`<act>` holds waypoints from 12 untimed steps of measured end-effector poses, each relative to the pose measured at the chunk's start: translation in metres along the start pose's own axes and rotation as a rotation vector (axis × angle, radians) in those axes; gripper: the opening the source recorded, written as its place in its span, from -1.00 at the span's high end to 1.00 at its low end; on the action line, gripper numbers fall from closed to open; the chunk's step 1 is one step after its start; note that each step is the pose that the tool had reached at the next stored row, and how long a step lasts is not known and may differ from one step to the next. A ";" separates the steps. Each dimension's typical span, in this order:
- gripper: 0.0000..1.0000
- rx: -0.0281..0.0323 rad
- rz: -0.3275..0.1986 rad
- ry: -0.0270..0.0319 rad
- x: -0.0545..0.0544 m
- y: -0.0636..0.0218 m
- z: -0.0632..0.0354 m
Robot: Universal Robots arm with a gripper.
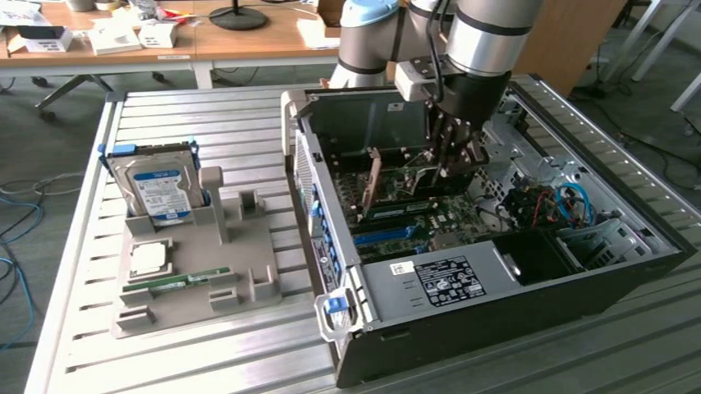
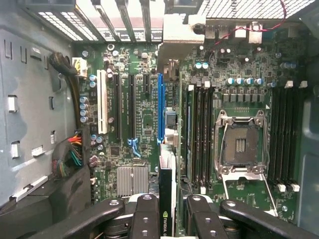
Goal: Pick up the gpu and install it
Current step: 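Insert the gpu into the slot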
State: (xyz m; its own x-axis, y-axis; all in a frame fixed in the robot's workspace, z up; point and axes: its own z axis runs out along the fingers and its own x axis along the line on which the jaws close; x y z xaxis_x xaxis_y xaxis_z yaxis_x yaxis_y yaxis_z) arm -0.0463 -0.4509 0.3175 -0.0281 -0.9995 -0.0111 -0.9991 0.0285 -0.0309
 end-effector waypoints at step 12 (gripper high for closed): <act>0.48 0.0002 0.000 -0.0002 0.006 0.0002 0.0006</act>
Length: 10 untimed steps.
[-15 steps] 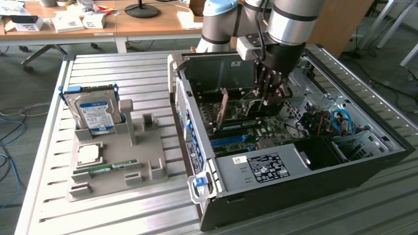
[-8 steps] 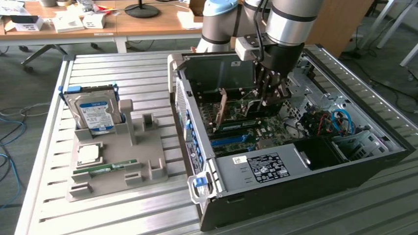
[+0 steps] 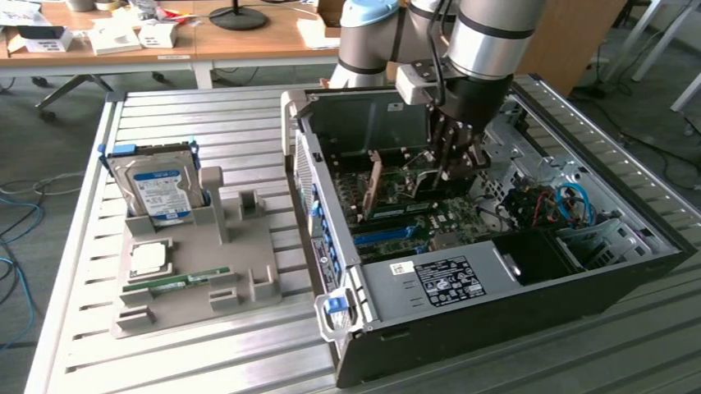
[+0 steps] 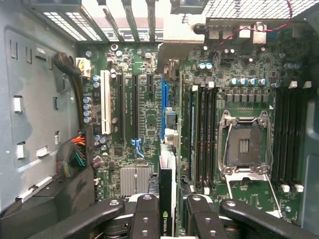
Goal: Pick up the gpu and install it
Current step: 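Insert the gpu into the slot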
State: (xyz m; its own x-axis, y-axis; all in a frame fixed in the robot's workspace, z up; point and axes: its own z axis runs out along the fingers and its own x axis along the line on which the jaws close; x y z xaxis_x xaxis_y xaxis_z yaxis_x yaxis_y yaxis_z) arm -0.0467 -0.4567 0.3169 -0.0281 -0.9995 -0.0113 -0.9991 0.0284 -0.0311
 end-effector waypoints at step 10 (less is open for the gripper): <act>0.48 0.0000 0.000 0.0000 0.001 0.0006 0.0077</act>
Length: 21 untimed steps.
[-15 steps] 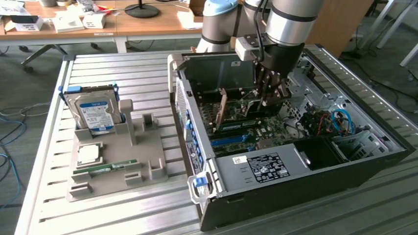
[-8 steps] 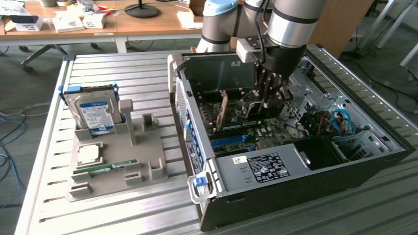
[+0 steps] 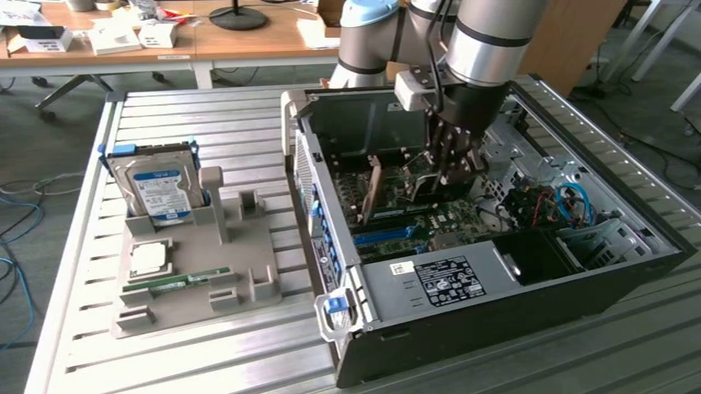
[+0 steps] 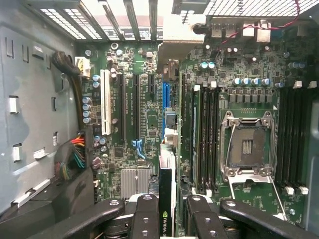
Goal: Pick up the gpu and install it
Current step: 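Insert the gpu into the slot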
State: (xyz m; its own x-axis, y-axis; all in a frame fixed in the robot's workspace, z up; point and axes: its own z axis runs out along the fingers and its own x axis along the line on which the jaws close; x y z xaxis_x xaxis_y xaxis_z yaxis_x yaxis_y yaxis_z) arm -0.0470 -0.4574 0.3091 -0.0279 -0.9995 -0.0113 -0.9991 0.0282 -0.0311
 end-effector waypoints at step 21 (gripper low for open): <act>0.48 -0.0001 -0.018 -0.0008 0.000 0.0014 0.0126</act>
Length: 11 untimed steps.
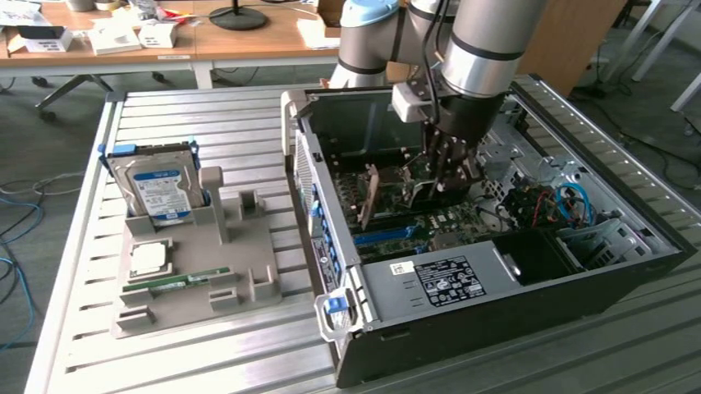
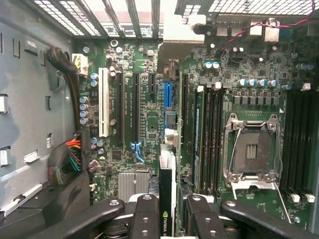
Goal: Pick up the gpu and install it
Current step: 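Insert the gpu into the slot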
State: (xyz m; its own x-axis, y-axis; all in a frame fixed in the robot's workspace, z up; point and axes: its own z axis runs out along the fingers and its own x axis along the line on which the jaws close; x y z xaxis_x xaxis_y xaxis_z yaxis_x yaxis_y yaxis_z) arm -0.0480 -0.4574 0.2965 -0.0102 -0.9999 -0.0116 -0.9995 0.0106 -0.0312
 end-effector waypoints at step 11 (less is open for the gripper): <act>0.48 -0.0002 -0.007 0.0002 0.000 0.0010 0.0059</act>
State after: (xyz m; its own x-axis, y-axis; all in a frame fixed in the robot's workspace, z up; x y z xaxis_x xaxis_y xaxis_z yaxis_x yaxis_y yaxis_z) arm -0.0489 -0.4574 0.2905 -0.0036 -0.9999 -0.0112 -0.9995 0.0040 -0.0310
